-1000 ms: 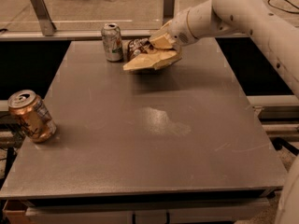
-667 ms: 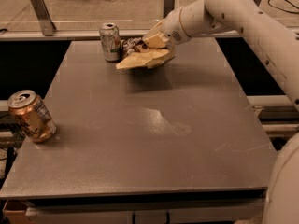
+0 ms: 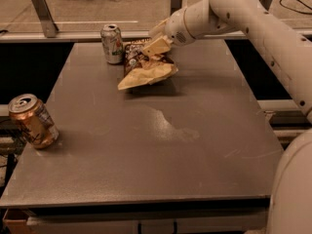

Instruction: Move brown chip bag near 7up can

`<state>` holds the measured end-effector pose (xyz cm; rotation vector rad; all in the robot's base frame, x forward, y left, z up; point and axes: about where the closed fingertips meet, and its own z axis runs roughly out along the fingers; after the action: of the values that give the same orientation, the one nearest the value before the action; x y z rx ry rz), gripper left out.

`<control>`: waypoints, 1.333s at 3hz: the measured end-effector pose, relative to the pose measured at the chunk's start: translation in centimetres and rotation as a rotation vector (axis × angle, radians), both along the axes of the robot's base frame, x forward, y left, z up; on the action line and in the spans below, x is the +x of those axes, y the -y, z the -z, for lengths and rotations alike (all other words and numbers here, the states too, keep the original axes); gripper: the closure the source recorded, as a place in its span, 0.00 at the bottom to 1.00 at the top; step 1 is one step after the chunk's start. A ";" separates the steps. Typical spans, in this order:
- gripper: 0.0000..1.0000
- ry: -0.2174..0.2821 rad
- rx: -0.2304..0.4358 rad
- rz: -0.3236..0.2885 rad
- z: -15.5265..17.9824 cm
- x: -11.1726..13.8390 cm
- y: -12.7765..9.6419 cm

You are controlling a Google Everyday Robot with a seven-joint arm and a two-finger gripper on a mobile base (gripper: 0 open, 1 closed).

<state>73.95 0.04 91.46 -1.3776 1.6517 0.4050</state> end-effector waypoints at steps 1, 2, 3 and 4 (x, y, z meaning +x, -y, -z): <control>0.00 -0.009 -0.006 0.005 -0.1 -0.7 1.5; 0.00 -0.015 -0.025 0.044 -1.5 -2.5 6.5; 0.00 0.009 -0.075 0.110 -4.4 -5.6 13.5; 0.00 0.043 -0.067 0.180 -8.2 -9.2 19.2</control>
Offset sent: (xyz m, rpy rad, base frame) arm -0.0535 -0.1491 0.0394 -0.0536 0.0184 -0.1141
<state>64.79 -19.19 99.69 -1.2642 1.7500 0.2155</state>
